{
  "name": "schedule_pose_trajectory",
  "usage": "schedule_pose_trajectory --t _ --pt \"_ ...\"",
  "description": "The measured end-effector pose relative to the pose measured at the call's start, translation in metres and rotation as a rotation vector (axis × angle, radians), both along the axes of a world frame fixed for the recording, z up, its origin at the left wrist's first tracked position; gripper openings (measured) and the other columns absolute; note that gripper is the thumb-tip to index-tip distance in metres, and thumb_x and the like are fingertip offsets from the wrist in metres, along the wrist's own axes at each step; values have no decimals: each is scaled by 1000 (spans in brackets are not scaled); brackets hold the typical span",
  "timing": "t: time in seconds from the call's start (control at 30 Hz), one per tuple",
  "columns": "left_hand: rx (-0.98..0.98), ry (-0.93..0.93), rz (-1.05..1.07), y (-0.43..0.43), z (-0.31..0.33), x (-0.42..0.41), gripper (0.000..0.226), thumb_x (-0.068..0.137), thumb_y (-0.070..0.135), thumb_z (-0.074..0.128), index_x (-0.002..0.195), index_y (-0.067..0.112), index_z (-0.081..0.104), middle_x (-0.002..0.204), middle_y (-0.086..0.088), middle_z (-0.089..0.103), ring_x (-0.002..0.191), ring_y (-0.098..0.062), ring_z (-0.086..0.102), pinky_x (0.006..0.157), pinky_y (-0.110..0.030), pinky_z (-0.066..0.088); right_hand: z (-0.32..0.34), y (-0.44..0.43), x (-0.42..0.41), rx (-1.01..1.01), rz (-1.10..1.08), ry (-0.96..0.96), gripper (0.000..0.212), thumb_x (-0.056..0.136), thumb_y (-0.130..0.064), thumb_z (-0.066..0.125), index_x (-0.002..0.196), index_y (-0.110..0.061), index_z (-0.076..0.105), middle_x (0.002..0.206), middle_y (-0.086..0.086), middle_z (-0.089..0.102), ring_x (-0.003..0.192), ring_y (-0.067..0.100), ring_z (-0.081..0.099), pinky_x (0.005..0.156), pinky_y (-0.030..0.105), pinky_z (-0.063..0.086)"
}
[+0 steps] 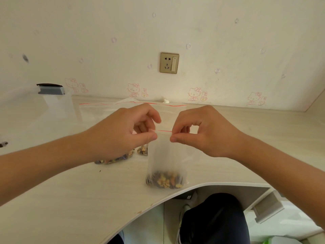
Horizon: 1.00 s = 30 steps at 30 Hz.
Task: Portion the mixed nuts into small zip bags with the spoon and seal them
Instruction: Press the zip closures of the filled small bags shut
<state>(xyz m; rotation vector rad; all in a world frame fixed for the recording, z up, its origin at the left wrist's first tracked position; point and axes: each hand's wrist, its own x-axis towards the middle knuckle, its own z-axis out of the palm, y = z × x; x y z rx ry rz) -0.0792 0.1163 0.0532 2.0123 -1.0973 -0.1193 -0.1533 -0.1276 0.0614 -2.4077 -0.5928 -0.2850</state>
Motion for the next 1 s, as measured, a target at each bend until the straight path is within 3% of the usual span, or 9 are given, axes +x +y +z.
schedule_pose_trajectory --t 0.1,0.17,0.33,0.53,0.7,0.8,0.93,1.0 --pt "-79 156 136 -4 -13 0 14 90 19 80 95 31 74 81 4 75 70 -11 69 62 -24 53 -3 3 1 -6 -32 -18 11 86 -19 84 78 -17 77 75 -7 70 72 15 64 71 34 53" --pt "-89 180 179 -4 -17 3 12 89 21 81 86 31 77 74 1 76 64 -8 68 58 -20 51 -4 3 1 1 -54 -21 12 85 -20 84 77 -19 76 75 -8 69 73 14 64 71 33 53" --pt "-137 207 164 -6 -18 3 18 87 13 82 84 31 79 75 2 78 67 -7 73 64 -11 51 -5 3 0 21 -98 -15 14 86 -21 84 76 -16 75 75 -5 69 72 15 63 71 39 53" --pt "-137 151 196 -7 -19 -1 21 88 8 79 73 22 76 68 2 75 55 0 64 55 -4 41 -6 3 0 23 -130 -6 14 87 -22 82 76 -16 74 75 -6 69 73 13 63 72 37 53" --pt "-86 151 162 -9 -19 -4 16 90 14 79 81 27 77 81 1 77 73 -12 69 70 -19 51 -7 3 1 29 -125 -4 16 88 -20 82 76 -15 72 76 -4 69 73 14 62 73 40 53" --pt "-99 202 152 -15 -19 -6 13 88 16 81 79 25 78 79 -3 76 71 -12 67 68 -24 52 -7 3 2 34 -118 -12 15 88 -21 82 77 -15 72 76 -4 69 73 15 62 73 39 53" --pt "-92 101 189 -16 -19 -6 19 87 12 81 73 23 74 69 11 71 50 3 58 51 -8 41 -8 4 0 13 -101 -10 12 87 -21 82 79 -17 74 76 -7 69 75 13 63 72 35 53" --pt "-79 91 192 -14 -19 -5 18 88 11 80 75 22 75 69 14 71 51 3 58 51 -7 41 -9 1 -1 -5 -87 -6 11 87 -19 82 79 -17 75 76 -8 70 75 14 64 73 33 53"
